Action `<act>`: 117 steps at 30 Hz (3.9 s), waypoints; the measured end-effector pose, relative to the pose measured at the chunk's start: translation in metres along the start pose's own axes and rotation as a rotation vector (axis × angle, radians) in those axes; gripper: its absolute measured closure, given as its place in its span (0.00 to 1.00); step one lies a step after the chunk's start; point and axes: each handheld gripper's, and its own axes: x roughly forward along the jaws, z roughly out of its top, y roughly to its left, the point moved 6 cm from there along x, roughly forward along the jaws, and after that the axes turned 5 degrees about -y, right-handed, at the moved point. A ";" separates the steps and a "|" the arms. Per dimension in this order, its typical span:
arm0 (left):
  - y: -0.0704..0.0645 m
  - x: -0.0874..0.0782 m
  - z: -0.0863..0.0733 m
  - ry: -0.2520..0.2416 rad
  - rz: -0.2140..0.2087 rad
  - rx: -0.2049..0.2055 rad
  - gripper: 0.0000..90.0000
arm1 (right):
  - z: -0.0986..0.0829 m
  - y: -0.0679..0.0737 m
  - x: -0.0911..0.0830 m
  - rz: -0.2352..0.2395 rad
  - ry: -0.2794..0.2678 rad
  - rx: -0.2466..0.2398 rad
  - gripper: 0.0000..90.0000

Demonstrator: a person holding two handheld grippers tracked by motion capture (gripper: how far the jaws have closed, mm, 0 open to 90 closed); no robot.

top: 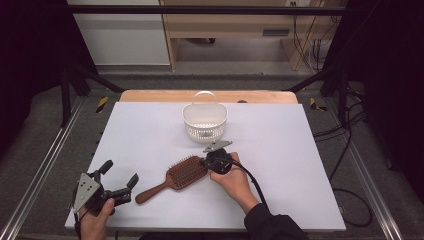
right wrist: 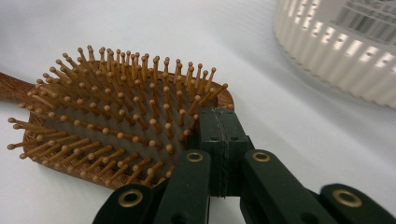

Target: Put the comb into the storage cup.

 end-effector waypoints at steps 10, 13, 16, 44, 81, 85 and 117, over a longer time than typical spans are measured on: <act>0.001 -0.001 0.001 -0.006 -0.001 -0.007 0.01 | 0.004 0.005 0.000 0.000 -0.027 -0.026 1.00; 0.002 -0.001 0.000 -0.004 0.000 -0.011 0.01 | 0.006 -0.004 -0.012 -0.022 -0.064 -0.013 1.00; 0.001 -0.001 0.000 -0.003 -0.002 -0.012 0.01 | 0.005 -0.012 -0.030 -0.053 -0.113 0.005 0.98; -0.033 0.029 -0.011 0.240 -0.069 0.090 0.03 | -0.064 -0.081 -0.177 -0.330 -0.553 0.046 0.09; -0.056 0.045 -0.003 0.613 -0.248 0.197 0.04 | -0.070 -0.081 -0.176 -0.332 -0.568 0.014 0.10; -0.058 0.046 -0.012 0.674 -0.258 0.236 0.04 | -0.070 -0.079 -0.175 -0.321 -0.567 0.023 0.10; -0.051 0.040 -0.028 0.870 -0.296 0.285 0.06 | -0.071 -0.078 -0.172 -0.323 -0.560 0.044 0.08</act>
